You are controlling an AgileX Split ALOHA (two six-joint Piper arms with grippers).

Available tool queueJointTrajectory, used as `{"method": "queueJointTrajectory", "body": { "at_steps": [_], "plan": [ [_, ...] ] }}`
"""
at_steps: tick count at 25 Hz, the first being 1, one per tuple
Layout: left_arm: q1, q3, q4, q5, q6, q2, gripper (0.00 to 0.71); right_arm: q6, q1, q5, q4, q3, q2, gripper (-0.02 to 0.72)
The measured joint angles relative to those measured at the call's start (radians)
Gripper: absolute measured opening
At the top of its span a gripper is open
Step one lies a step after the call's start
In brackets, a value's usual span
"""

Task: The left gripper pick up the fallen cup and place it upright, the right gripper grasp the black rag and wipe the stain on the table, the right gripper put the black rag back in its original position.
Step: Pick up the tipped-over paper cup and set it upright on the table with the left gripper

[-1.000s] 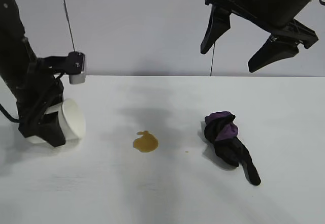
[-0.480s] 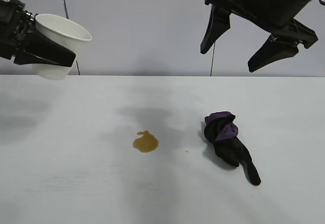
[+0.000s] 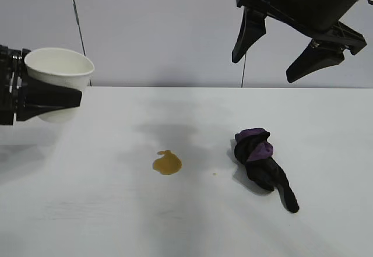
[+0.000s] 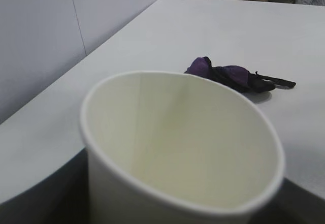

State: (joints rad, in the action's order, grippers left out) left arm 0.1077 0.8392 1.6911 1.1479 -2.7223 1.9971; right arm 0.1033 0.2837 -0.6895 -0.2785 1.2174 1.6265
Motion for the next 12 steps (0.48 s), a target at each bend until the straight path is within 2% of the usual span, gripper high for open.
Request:
{"method": "queueJointTrajectory", "body": {
  "at_steps": [5, 12],
  "plan": [
    [0.0, 0.0, 0.008, -0.004, -0.045, 0.139, 0.455, 0.0, 0.0, 0.0, 0.001, 0.0, 0.0, 0.601],
    [0.0, 0.007, 0.017, -0.005, -0.107, 0.212, 0.455, 0.0, 0.0, 0.0, 0.001, 0.0, 0.0, 0.601]
  ]
}}
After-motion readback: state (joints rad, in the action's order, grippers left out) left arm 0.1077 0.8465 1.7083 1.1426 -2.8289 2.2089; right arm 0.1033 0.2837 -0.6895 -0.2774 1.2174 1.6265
